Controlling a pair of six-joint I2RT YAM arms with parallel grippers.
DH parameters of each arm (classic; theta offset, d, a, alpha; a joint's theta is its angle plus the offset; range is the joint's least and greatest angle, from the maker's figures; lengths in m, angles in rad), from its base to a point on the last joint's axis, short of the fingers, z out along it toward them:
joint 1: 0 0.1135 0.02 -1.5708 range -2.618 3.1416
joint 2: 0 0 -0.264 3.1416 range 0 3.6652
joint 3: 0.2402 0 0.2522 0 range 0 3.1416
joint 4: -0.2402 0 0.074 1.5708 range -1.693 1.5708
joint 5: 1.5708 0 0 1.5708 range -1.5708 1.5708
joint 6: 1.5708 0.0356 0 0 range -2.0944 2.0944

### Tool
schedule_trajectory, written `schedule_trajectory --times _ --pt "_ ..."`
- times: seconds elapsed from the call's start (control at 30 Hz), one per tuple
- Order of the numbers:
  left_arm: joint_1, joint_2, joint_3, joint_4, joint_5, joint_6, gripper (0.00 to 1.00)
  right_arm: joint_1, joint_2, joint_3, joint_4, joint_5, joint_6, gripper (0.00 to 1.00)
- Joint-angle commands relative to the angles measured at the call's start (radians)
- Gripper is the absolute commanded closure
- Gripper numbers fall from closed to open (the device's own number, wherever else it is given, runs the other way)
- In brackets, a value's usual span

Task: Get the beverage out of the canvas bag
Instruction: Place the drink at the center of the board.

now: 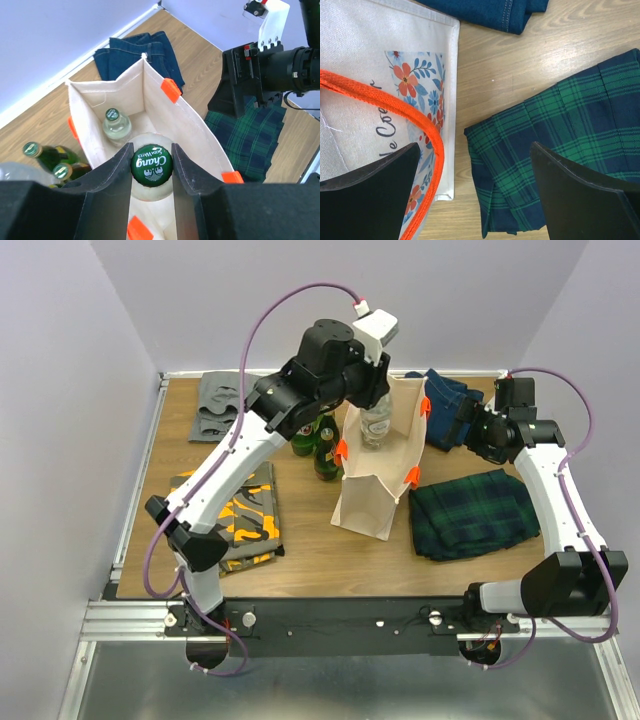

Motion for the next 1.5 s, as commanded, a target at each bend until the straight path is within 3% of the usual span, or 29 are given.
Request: schedule_trajectory --times 0.0,0.43,0.63,0.83,0.97,1.47 --pt "-0.005 -0.141 0.019 0.101 -0.071 0.022 1.0 -0.002 -0.021 -0.015 0.002 -0.026 0.008 0.0" --pt "0.013 -0.356 -0.217 0.164 -0.347 0.054 1.0 -0.001 -0.005 -0.009 0.015 -0.06 0.017 0.0" --pt "0.09 -0.41 -0.338 0.197 -0.386 0.016 1.0 -0.001 0.003 -0.004 0.016 -0.063 0.016 0.0" --pt "0.208 -0.489 -0.551 0.289 -0.387 -0.063 1.0 -0.001 0.02 0.009 0.019 -0.063 0.013 0.0" --pt "0.228 -0.528 -0.701 0.381 -0.399 -0.076 1.0 -0.001 0.029 0.016 0.021 -0.065 0.011 0.0" --pt "0.237 -0.48 -0.909 0.567 -0.41 -0.11 1.0 -0.001 0.04 0.029 0.015 -0.052 0.008 0.0"
